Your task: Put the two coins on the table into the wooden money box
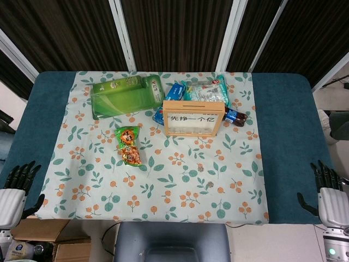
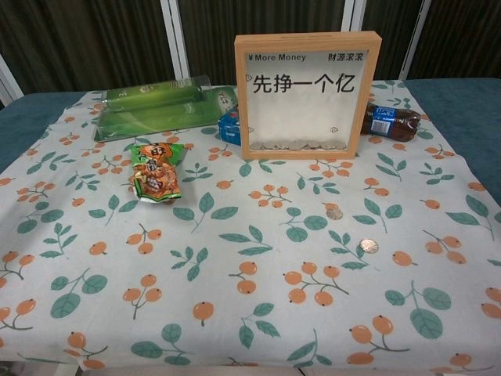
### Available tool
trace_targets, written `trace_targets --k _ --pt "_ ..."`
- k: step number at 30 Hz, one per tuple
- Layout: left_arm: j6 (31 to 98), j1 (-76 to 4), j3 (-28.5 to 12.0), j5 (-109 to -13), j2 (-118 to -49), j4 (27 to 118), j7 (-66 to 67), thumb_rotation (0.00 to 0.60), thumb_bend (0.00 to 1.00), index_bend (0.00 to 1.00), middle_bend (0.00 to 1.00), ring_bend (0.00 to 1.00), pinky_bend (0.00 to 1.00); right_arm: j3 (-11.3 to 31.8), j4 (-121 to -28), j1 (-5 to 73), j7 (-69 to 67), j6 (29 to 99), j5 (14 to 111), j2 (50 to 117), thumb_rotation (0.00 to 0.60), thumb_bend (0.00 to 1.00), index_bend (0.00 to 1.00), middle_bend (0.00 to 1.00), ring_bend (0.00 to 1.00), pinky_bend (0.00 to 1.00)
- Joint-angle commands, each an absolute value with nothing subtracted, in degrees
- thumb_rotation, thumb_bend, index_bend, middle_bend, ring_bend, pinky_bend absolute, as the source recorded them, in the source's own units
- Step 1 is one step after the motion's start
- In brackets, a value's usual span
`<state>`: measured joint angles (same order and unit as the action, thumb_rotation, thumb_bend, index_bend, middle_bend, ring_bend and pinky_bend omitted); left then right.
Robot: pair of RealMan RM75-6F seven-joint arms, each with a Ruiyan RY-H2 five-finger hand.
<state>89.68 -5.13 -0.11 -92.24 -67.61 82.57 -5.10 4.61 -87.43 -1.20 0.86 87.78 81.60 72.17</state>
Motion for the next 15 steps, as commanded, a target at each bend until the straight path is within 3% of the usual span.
trace_targets --k 1,15 --pt "89.64 -5.12 -0.13 -92.2 -67.72 82.5 -5.07 0.6 0.38 0.0 0.0 0.0 0.05 4.6 -87.36 -1.16 0.79 87.69 81.61 72.15 0.6 0.46 0.0 0.0 0.0 0.0" --pt "90.45 -4.78 -0.49 -92.05 -67.95 82.52 -5.73 0.6 0.38 0.0 0.0 0.0 0.05 4.55 -87.83 -0.23 1.49 87.04 82.85 72.05 0.6 0.46 0.0 0.0 0.0 0.0"
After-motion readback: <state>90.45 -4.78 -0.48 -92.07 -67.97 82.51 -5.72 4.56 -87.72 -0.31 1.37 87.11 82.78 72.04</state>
